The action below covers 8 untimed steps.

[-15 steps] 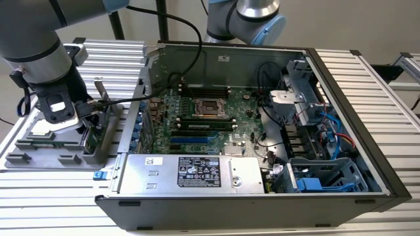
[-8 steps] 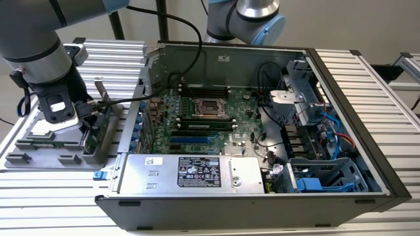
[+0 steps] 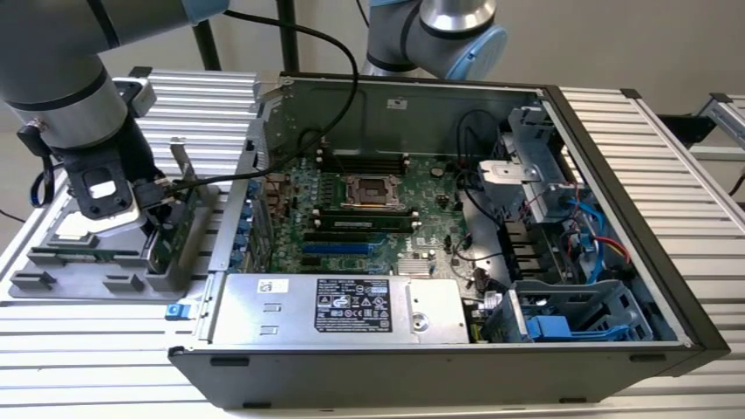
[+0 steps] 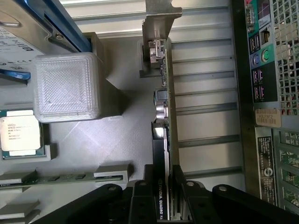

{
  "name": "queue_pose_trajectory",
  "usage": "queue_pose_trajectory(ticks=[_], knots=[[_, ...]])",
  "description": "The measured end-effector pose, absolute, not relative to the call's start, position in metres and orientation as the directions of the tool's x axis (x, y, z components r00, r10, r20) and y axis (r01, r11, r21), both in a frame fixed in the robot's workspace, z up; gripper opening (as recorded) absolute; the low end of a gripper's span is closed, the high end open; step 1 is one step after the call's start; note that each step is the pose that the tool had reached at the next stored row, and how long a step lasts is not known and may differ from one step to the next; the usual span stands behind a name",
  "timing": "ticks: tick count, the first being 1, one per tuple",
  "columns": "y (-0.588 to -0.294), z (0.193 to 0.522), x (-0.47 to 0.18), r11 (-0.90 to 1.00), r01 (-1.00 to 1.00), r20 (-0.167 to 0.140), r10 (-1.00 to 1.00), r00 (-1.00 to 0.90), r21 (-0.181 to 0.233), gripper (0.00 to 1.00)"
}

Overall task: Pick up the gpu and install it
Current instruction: 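Pick up the gpu and move the gpu toward the slot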

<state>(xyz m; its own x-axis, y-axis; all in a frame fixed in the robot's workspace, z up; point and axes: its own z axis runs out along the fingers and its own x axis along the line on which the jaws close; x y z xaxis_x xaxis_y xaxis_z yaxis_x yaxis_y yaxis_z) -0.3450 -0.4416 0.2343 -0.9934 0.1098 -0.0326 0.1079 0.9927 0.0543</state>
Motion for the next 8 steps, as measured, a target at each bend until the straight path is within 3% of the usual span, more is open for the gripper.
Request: queue_pose_trajectory(ticks=[8], knots=[[-0.4416, 0.2341, -0.345, 0.993, 0.108, -0.033, 0.11, -0.993, 0.054, 0.0]])
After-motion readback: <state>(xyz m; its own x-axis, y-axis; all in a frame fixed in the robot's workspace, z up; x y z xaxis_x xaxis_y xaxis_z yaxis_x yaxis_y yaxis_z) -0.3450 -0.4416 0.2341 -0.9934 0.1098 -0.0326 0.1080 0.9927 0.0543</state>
